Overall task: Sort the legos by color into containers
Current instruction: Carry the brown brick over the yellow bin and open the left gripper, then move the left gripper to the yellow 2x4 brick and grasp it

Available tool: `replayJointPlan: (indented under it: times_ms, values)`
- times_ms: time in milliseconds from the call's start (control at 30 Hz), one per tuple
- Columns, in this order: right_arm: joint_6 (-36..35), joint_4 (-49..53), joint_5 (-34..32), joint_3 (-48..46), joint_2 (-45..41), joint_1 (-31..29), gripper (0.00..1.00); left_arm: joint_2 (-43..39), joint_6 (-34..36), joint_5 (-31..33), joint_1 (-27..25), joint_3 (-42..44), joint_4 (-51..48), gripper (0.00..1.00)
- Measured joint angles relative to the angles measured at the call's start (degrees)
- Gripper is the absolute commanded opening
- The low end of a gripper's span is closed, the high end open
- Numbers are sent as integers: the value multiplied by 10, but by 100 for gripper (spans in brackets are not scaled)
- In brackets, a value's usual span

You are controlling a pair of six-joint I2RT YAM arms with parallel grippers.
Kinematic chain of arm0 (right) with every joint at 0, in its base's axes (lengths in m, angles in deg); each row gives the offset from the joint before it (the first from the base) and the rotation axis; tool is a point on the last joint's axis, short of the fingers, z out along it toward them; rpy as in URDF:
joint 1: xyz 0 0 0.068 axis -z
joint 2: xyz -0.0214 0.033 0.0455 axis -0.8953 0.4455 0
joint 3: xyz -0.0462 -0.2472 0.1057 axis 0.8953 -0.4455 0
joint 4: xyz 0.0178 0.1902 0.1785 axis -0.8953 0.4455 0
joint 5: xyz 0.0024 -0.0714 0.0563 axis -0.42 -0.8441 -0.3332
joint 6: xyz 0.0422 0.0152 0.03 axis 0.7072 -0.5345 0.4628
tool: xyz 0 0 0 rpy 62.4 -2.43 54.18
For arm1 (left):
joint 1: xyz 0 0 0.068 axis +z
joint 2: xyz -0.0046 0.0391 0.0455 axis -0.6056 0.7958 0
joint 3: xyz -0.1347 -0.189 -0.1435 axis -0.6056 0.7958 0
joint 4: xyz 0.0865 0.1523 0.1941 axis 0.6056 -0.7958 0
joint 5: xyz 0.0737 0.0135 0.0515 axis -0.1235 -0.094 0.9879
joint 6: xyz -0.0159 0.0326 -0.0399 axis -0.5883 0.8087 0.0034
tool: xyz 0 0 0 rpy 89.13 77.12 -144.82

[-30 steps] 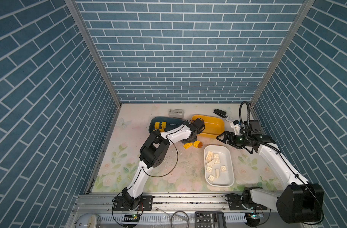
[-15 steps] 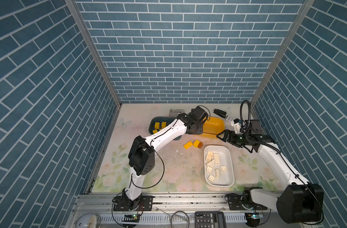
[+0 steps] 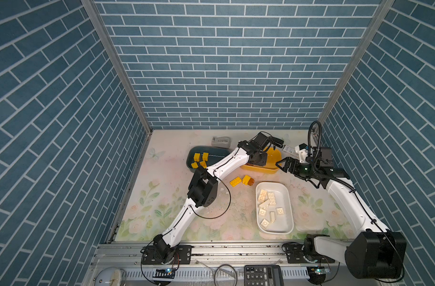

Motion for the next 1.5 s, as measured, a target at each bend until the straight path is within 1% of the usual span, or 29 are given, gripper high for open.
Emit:
replayJointPlan:
  times_ms: [167, 267, 333, 667, 767, 933, 1067, 1233, 1333, 1500]
  values:
    - [0, 6, 0, 0, 0, 4, 98, 10, 24, 0, 2, -9, 7, 69]
    - [0, 9, 1, 0, 0, 5, 98, -1, 42, -2, 2, 2, 11, 75]
    - [-1, 9, 2, 0, 0, 5, 98, -30, 58, -7, 3, 43, 14, 77]
    - [-1, 13, 16, -1, -8, 6, 98, -281, 175, -45, 7, 338, 18, 78]
    - [0, 12, 20, -7, -14, 6, 98, -323, 208, -49, 12, 407, 17, 77]
    - [0, 9, 24, -32, -26, 6, 97, -333, 260, -34, 21, 479, 14, 75]
    - [0, 8, 25, -43, -35, 6, 98, -330, 292, -21, 26, 516, 22, 74]
    - [0, 8, 24, -51, -54, 6, 97, -299, 317, -12, 29, 519, 50, 71]
    - [0, 8, 24, -54, -62, 6, 98, -270, 321, -7, 31, 517, 63, 68]
    - [0, 9, 24, -58, -68, 6, 98, -227, 325, 5, 33, 501, 72, 66]
